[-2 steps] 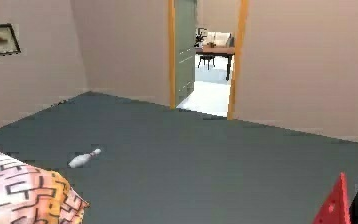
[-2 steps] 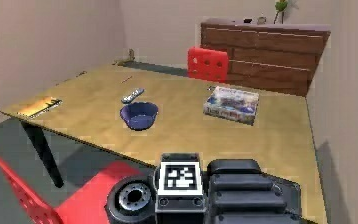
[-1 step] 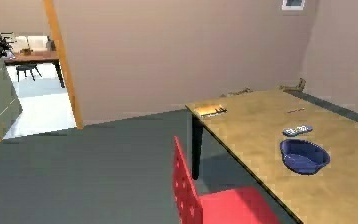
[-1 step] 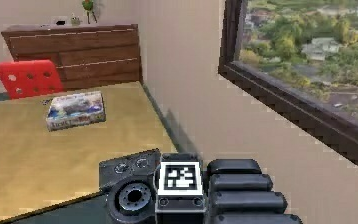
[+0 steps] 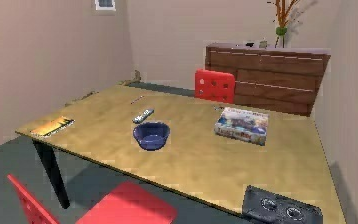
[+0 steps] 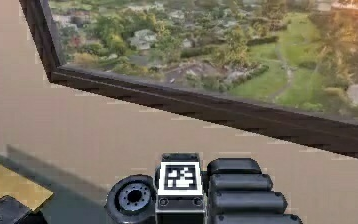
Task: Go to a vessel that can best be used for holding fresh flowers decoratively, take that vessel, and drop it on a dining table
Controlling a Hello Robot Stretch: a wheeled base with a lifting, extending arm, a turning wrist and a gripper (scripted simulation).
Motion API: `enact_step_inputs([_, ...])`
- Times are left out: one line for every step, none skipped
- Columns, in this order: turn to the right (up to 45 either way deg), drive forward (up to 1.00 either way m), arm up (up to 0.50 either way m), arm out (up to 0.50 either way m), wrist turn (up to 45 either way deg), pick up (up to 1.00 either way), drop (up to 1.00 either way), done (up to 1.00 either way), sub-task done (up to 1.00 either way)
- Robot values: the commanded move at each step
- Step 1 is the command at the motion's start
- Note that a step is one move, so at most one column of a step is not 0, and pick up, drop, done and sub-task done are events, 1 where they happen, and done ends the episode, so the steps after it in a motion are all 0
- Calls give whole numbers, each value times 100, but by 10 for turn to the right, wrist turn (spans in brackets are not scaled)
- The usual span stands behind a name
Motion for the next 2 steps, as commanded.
enact_step_inputs([210,0,0,0,0,0,0,0,0])
enact_step_inputs([-450,0,0,0,0,0,0,0,0])
